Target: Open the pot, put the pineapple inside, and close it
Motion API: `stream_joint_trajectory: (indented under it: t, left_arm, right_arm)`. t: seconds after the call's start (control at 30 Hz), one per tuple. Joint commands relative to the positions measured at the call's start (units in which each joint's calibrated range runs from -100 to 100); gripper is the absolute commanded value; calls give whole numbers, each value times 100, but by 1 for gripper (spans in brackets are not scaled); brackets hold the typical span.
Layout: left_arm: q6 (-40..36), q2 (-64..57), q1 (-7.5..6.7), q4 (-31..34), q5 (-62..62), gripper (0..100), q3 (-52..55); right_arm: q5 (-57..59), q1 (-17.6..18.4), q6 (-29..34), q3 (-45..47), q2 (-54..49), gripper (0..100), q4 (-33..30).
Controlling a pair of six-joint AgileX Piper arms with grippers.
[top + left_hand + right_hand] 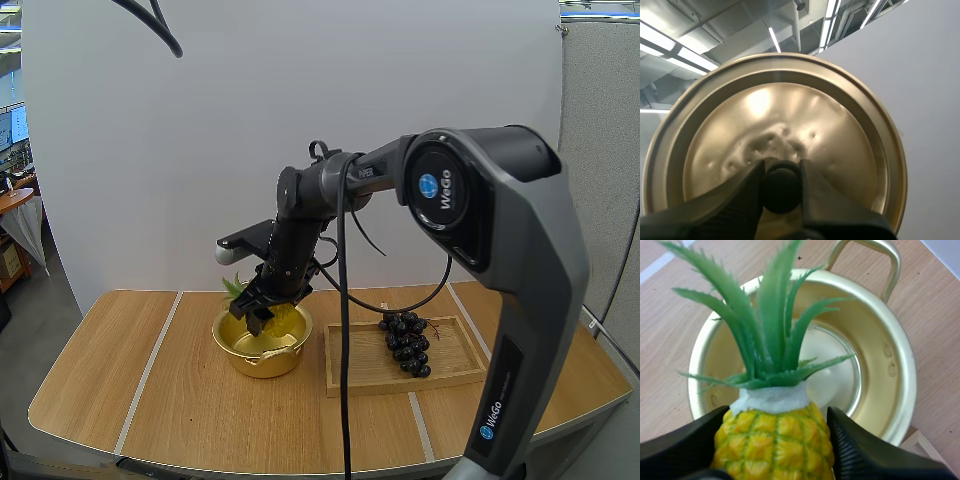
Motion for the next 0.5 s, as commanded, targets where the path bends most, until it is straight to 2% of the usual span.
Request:
stream_joint_trajectory:
  t: [0.0,0.47]
  left_arm:
    - [-61,-31,-15,43,-191,0,-44]
    - [-61,-31,-15,43,-191,0,-44]
  right_arm:
    - [-236,5,-7,-41,131,0,-45]
    - [-475,5,-7,-41,947,0,-45]
